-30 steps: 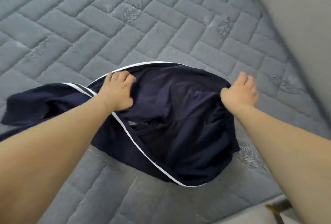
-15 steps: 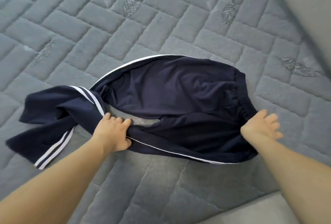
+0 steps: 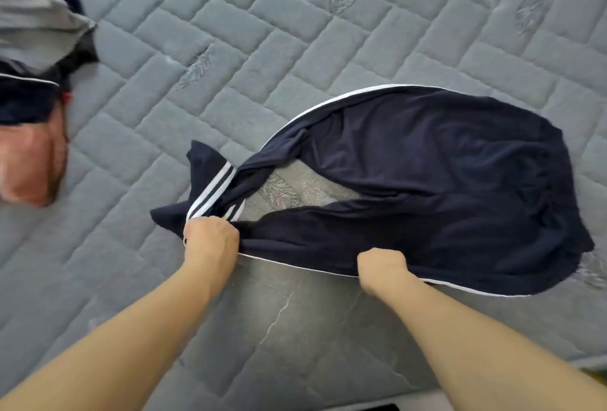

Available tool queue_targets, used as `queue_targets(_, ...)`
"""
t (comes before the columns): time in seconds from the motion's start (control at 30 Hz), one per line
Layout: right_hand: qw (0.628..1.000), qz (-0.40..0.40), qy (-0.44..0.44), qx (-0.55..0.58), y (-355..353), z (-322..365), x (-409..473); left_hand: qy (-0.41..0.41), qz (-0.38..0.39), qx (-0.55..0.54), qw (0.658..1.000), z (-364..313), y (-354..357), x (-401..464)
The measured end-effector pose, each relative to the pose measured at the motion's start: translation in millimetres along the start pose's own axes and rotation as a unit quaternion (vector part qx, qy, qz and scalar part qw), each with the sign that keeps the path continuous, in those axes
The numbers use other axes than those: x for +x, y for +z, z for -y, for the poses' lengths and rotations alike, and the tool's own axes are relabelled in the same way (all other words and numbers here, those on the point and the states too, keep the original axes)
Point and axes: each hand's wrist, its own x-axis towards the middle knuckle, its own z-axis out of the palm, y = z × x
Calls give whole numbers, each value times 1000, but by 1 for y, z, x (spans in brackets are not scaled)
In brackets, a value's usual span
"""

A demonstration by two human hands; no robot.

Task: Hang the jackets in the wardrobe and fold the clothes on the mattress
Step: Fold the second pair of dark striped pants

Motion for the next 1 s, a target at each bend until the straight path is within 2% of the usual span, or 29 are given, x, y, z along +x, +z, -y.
queue_targets(0.03, 999, 27, 6, -28, -1, 2, -1, -1, 21, -8, 1000, 10, 13, -6)
queue_targets(0.1, 987, 136, 20, -86, -10, 12, -7, 86, 70, -4, 994, 19, 37, -23)
queue_targets(0.17, 952, 268, 27, -147, -27, 27, -6, 197, 172, -33, 965, 14, 54, -44)
queue_targets(0.2, 940, 304, 21, -155, -37, 37, -5, 226, 230, -56, 945, 12, 59, -54)
queue_targets(0.23, 941, 304, -4, -150, -46, 48, -3, 230, 269, -78, 932, 10, 66, -59)
queue_targets(0.27, 958, 263, -31, -109, -52, 58, 0, 213, 272, -114, 931, 11, 74, -59)
queue_targets(0.33, 994, 59, -94, 8, -63, 80, 6, 121, 169, -219, 953, 21, 93, -51)
queue_targets(0.4, 975, -147, -165, 36, -67, 102, 14, -10, 37, -302, 953, 33, 109, -41)
queue_targets(0.43, 962, -197, -190, 7, -66, 112, 19, -63, -4, -330, 942, 37, 117, -37)
queue_targets(0.5, 964, -169, -197, -53, -61, 131, 26, -103, 0, -359, 928, 42, 134, -31)
queue_targets(0.57, 972, -113, -173, -109, -56, 146, 29, -132, 67, -405, 902, 44, 157, -28)
queue_targets(0.6, 972, -102, -168, -126, -57, 152, 30, -171, 100, -462, 864, 48, 167, -26)
queue_targets(0.67, 977, -67, -165, -117, -61, 160, 33, -265, 119, -587, 756, 57, 183, -20)
queue_targets(0.7, 982, -40, -158, -93, -64, 163, 34, -281, 112, -610, 733, 58, 187, -17)
queue_targets(0.77, 990, -4, -132, -44, -74, 168, 36, -243, 103, -621, 738, 59, 188, -12)
queue_targets(0.83, 995, -15, -99, -16, -83, 171, 36, -192, 97, -623, 752, 62, 189, -17)
queue_targets(0.87, 996, -24, -83, -16, -87, 172, 36, -205, 87, -631, 743, 67, 192, -21)
queue_targets(0.93, 997, -21, -61, -49, -93, 171, 34, -288, 86, -621, 724, 85, 209, -36)
queue_targets(0.97, 996, -12, -53, -74, -96, 171, 33, -328, 101, -572, 745, 94, 220, -47)
queue_targets(1.0, 995, -6, -43, -91, -99, 171, 33, -359, 108, -496, 783, 102, 228, -57)
